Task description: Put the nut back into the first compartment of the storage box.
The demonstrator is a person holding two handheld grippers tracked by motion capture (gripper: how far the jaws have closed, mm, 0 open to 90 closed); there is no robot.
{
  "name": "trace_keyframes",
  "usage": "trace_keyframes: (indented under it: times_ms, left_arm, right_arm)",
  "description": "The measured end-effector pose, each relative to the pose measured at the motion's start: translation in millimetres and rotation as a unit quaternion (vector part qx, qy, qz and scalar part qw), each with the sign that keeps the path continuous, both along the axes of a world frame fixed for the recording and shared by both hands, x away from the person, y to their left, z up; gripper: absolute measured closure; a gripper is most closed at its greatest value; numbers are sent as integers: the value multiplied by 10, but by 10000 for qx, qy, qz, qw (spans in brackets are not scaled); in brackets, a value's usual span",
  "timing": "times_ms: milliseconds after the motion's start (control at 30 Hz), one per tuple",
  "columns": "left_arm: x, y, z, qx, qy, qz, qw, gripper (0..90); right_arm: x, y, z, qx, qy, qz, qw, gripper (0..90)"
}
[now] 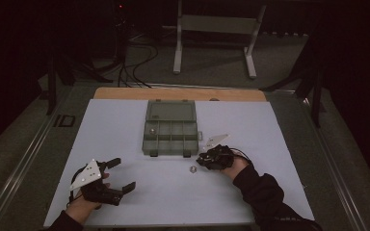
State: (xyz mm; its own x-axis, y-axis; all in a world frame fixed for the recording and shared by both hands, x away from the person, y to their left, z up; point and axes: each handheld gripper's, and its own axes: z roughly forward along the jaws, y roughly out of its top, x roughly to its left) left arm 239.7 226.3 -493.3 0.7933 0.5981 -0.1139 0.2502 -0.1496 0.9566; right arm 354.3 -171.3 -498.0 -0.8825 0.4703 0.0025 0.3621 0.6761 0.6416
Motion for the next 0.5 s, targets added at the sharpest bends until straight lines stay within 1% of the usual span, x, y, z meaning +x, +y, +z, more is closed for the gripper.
trace_keyframes:
  times_ms: [100,133,300,500]
  left_arm:
    - [-1,0,1,-9,5,9,10000,4]
    - [-1,0,1,-14,8,8,10000,4]
    - [3,-1,-1,-11,14,6,10000,4]
    - [4,1,-2,-13,16,6,10000,4]
  right_arm:
    - [-14,-27,83,48,-44,34,10000,703]
    - [-21,-32,109,78,-49,8,10000,703]
    - [-23,-60,296,260,-76,48,9996,703]
    - [38,-24,489,434,-136,72,9989,702]
